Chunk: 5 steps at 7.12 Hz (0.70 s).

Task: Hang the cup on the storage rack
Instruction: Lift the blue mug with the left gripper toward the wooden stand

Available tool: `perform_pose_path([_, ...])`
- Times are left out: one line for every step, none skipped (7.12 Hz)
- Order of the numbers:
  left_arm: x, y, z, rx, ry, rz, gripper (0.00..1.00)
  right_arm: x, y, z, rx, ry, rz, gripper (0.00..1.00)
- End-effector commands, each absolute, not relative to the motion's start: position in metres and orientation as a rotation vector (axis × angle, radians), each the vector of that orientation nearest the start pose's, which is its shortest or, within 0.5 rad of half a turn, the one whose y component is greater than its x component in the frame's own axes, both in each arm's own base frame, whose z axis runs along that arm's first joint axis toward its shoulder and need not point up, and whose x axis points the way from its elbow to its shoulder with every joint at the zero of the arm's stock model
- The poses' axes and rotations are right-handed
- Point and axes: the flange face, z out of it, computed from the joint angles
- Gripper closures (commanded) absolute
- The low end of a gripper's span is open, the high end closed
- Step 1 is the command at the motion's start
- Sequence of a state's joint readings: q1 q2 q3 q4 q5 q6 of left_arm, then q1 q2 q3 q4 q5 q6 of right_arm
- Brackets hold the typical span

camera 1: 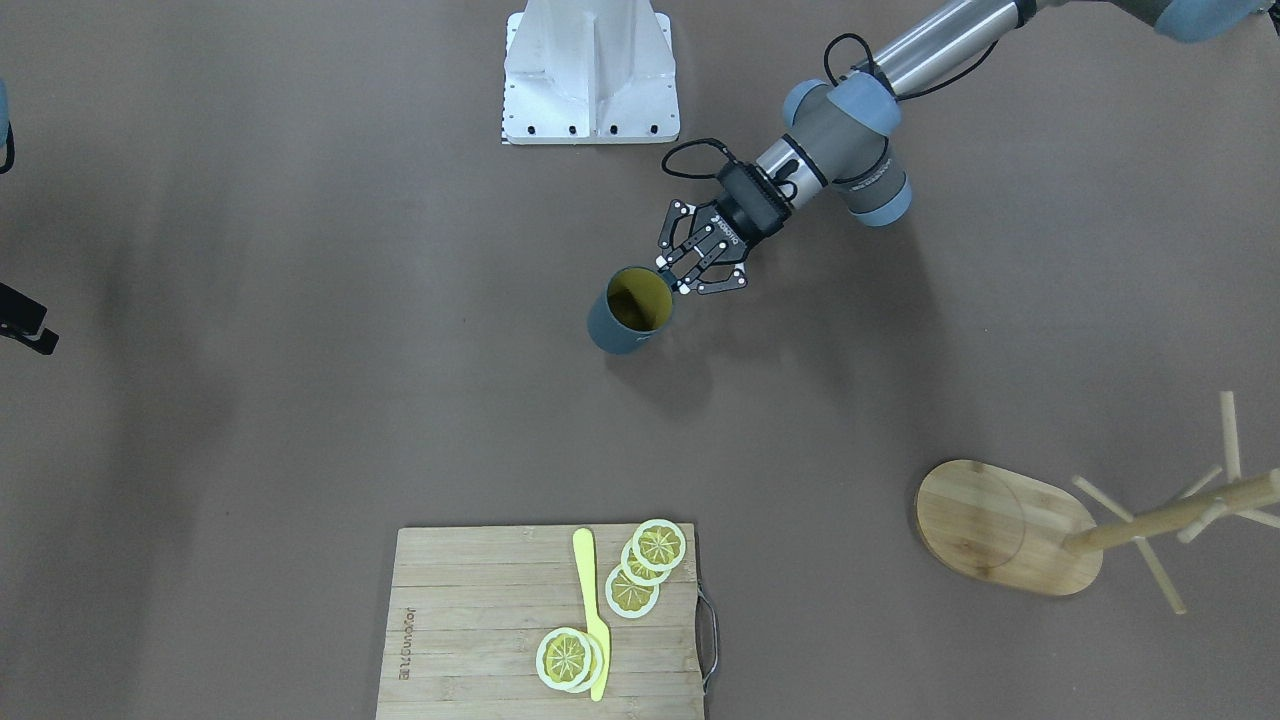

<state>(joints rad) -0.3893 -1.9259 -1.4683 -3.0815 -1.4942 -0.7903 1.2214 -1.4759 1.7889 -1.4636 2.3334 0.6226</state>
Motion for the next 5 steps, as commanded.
perform_pose_path([0.432, -0.371, 0.374, 0.763, 1.665, -0.152, 1.0, -0.122, -0.525, 0.489, 0.009, -0.846, 0.097, 0.0])
perform_pose_path([0.397, -0.394, 0.375, 0.691, 1.781, -0.32, 1.0, -0.121, -0.525, 0.489, 0.012, -0.844, 0.098, 0.0])
perform_pose_path([0.367, -0.418, 0.373, 0.527, 1.893, -0.529, 1.0, -0.121, -0.525, 0.488, 0.016, -0.843, 0.098, 0.0])
perform_pose_path([0.34, -0.439, 0.373, 0.418, 1.951, -0.676, 1.0, -0.121, -0.526, 0.489, 0.015, -0.841, 0.099, 0.0])
perform_pose_path([0.31, -0.465, 0.385, 0.316, 1.968, -0.798, 1.0, -0.122, -0.527, 0.487, 0.02, -0.838, 0.097, 0.0])
